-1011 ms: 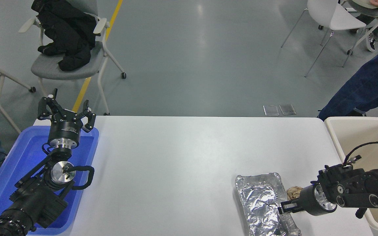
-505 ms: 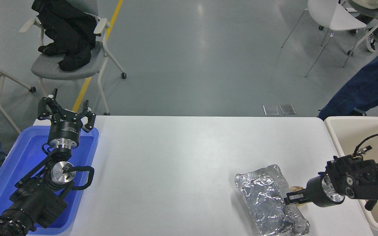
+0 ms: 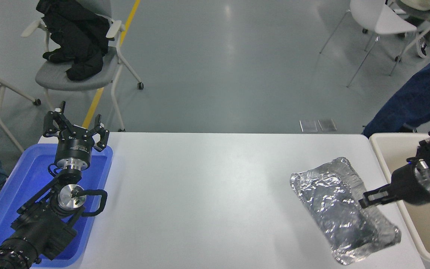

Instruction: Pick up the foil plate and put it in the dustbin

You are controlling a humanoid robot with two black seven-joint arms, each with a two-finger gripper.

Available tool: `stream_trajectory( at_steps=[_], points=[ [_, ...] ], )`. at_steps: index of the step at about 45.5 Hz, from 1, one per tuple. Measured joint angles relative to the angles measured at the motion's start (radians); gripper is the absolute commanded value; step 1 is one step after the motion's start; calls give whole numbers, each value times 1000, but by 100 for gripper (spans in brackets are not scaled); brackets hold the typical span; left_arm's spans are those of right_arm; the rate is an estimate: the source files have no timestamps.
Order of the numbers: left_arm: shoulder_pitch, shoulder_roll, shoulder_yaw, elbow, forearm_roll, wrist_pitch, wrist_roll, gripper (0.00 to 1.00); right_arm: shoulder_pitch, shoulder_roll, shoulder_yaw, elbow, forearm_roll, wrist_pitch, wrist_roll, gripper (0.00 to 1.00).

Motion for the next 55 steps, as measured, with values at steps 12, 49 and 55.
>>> stream_trajectory(
  at_steps=[12,49,55],
  points=[
    [0,0,0,0,0,0,0,99,267,58,-133,48,27,116,17,0],
    [0,-2,-2,0,0,0,0,99,281,68,-225,-115,11,151,12,0],
    [0,-1,-2,0,0,0,0,99,176,11,-216,-250,-37,132,16,0]
  ],
)
